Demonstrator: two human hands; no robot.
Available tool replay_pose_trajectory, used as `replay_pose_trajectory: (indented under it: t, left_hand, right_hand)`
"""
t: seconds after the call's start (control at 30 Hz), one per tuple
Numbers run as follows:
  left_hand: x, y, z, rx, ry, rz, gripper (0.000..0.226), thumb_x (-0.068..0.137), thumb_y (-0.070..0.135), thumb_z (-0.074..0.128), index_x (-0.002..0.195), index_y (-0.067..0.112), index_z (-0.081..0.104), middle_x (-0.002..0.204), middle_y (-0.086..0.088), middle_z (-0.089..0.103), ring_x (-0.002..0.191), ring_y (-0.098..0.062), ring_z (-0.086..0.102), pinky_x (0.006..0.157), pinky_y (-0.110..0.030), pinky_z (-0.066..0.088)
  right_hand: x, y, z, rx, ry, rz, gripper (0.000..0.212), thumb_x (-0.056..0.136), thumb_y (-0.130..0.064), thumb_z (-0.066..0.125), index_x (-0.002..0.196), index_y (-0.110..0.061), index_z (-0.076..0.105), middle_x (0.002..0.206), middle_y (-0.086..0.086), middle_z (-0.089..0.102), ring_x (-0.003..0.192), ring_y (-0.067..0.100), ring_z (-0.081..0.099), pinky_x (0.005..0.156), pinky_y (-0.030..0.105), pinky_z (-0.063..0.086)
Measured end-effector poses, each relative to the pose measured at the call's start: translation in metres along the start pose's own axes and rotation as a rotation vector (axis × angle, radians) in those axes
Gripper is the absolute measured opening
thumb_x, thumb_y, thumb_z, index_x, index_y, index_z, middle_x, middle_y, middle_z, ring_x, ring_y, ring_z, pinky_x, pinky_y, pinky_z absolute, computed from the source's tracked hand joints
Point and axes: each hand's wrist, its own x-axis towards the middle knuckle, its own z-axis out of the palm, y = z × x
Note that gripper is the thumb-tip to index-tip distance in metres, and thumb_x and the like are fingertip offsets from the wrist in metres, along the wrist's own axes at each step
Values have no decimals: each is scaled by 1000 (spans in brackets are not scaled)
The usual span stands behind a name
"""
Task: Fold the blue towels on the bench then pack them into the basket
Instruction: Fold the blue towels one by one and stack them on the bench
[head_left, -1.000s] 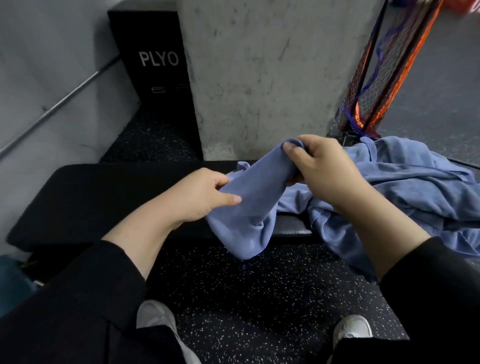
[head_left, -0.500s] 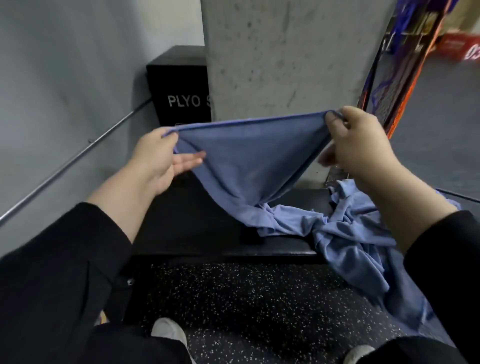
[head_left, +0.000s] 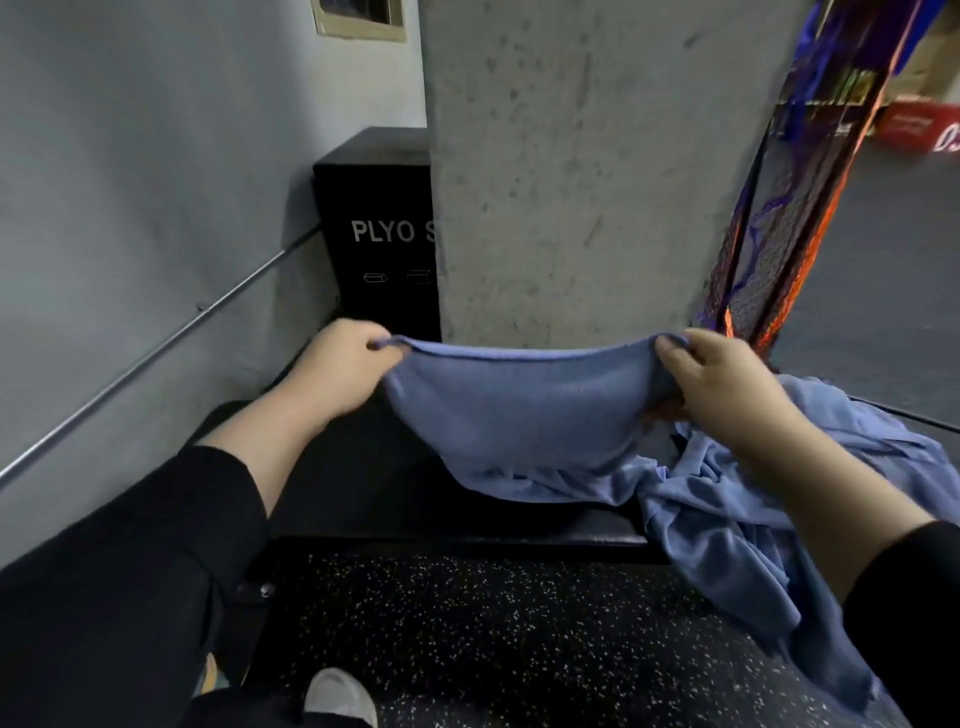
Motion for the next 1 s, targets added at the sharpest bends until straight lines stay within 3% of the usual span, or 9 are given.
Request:
replay_pose_trajectory:
  t: [0.1, 0.17, 0.27, 0.33, 0.4, 0.47, 0.6, 0.77, 1.0]
  left_hand:
    - [-4, -12, 22, 16, -302, -223, 28, 104, 26, 52, 84, 11, 63, 55, -6, 55, 43, -19, 52, 46, -24, 35]
    - [-4, -12, 38, -100, -460, -437, 22, 109, 30, 39, 107, 15, 55, 57, -6, 63, 45, -20, 61, 44, -21, 40]
    - [20, -13, 63, -388, -399, -585, 24, 111, 31, 30, 127, 18, 44, 86, -15, 76, 75, -28, 75, 65, -32, 57]
    - [61, -17, 72, -542, -218, -516, 29, 110, 30, 34, 123, 14, 55, 102, -16, 73, 91, -29, 69, 83, -42, 55]
    - [109, -12, 67, -605, -25, -349, 28, 101, 33, 44, 106, 23, 70, 106, -12, 72, 96, -28, 67, 86, -43, 53]
    - [146, 4, 49, -591, 156, -144, 29, 91, 33, 45, 91, 25, 72, 98, -3, 72, 94, -22, 65, 85, -39, 50]
    - [171, 64, 2, -592, 416, 158, 31, 98, 26, 39, 108, 21, 68, 101, 3, 70, 94, -11, 62, 89, -32, 50]
    - [161, 83, -17, -684, 444, 257, 27, 106, 17, 38, 111, 19, 64, 95, 6, 65, 77, 1, 57, 69, -17, 47]
    - [111, 67, -29, -526, 464, 287, 26, 105, 18, 40, 107, 27, 64, 82, 16, 60, 66, 5, 48, 70, -20, 41]
  right_hand:
    - [10, 25, 16, -15, -165, 142, 28, 105, -23, 49, 99, 2, 58, 76, 25, 66, 59, 40, 72, 69, 59, 57]
    - [24, 38, 28, -59, -253, 188, 21, 102, -19, 54, 96, 1, 56, 72, 16, 64, 62, 37, 72, 64, 44, 59]
    - [63, 49, 44, -363, -293, 73, 17, 96, -19, 64, 91, -6, 55, 77, 7, 63, 66, 23, 65, 55, 21, 52]
    - [93, 39, 51, -319, -182, 28, 27, 103, -27, 51, 98, -2, 62, 89, 16, 68, 75, 25, 63, 64, 28, 51]
    - [123, 11, 53, -245, 14, -96, 33, 105, -25, 47, 96, 2, 62, 88, 23, 65, 78, 22, 55, 64, 34, 37]
    - [146, -27, 47, -124, 184, -211, 33, 106, -24, 45, 87, 0, 56, 74, 13, 55, 75, 19, 45, 61, 35, 27]
    - [168, -86, 29, 22, 342, -346, 32, 106, -28, 41, 76, -17, 44, 66, -8, 40, 62, 8, 35, 59, 32, 24]
    - [152, -96, 16, 98, 450, -469, 29, 106, -30, 38, 87, -12, 49, 68, -11, 43, 62, 3, 36, 58, 24, 29]
    - [94, -69, 1, 66, 451, -462, 30, 107, -31, 41, 82, -17, 49, 66, -11, 40, 56, 0, 35, 53, 21, 27]
